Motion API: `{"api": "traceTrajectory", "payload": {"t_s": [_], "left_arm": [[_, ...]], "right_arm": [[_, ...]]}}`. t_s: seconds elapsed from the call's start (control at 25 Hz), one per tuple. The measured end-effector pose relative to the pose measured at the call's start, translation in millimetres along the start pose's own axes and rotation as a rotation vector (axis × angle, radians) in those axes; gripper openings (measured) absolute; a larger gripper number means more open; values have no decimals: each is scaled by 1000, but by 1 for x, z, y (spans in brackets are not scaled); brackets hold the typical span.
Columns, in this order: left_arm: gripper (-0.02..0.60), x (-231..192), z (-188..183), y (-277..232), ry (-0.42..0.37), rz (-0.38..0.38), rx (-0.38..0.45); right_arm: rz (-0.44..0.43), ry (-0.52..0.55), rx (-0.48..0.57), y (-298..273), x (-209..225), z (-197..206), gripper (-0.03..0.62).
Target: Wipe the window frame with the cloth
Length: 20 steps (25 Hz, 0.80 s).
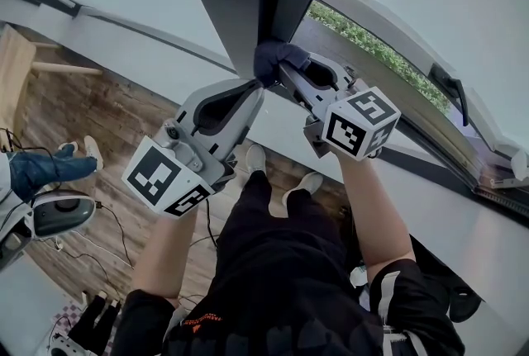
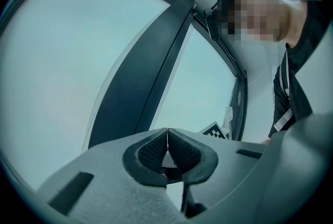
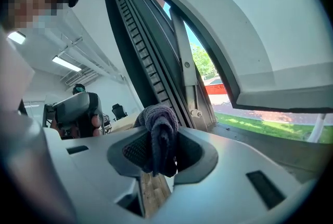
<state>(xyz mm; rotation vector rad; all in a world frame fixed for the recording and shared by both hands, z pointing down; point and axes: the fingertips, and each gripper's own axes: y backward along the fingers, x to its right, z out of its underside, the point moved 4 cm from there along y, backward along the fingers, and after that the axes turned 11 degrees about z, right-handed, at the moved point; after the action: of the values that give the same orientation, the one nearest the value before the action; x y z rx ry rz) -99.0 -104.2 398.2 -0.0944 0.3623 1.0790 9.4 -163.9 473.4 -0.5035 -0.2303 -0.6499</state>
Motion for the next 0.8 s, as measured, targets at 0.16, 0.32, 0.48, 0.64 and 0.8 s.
{"api": "traceTrajectory", "payload": {"t_s": [0.16,0.32,0.48,0.64,0.8], "left_arm": [[19,-1,4,2,9,-4,-5],[19,-1,8,3,18,-5,-10],[19,0,10,4,24,-4,-16],[18,1,12,6,27,-8,-21],[20,3,16,3,32,-6,-29]], "right_arm": [[13,-15,-22,-4,4,11,106],[25,-41,-46,-10,10,25,106],[38,-62,-62,-14,15,35,104],[46,-75,-74,-16,19,42,104],[62,-97,-85,-16,26,50,104]]}}
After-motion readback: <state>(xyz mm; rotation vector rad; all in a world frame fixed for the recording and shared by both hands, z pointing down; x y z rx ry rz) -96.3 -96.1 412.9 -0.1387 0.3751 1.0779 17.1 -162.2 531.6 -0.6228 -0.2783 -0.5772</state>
